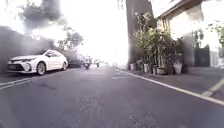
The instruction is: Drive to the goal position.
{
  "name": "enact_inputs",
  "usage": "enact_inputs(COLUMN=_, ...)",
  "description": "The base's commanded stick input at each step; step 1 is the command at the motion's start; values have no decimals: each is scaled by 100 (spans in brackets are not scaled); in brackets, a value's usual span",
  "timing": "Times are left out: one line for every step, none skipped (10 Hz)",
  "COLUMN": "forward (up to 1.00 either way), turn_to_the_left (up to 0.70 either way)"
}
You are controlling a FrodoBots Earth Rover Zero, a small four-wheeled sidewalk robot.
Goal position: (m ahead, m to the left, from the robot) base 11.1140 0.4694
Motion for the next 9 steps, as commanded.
enact_inputs(forward=45, turn_to_the_left=2)
enact_inputs(forward=45, turn_to_the_left=2)
enact_inputs(forward=45, turn_to_the_left=2)
enact_inputs(forward=45, turn_to_the_left=2)
enact_inputs(forward=45, turn_to_the_left=2)
enact_inputs(forward=45, turn_to_the_left=2)
enact_inputs(forward=45, turn_to_the_left=2)
enact_inputs(forward=45, turn_to_the_left=2)
enact_inputs(forward=45, turn_to_the_left=2)
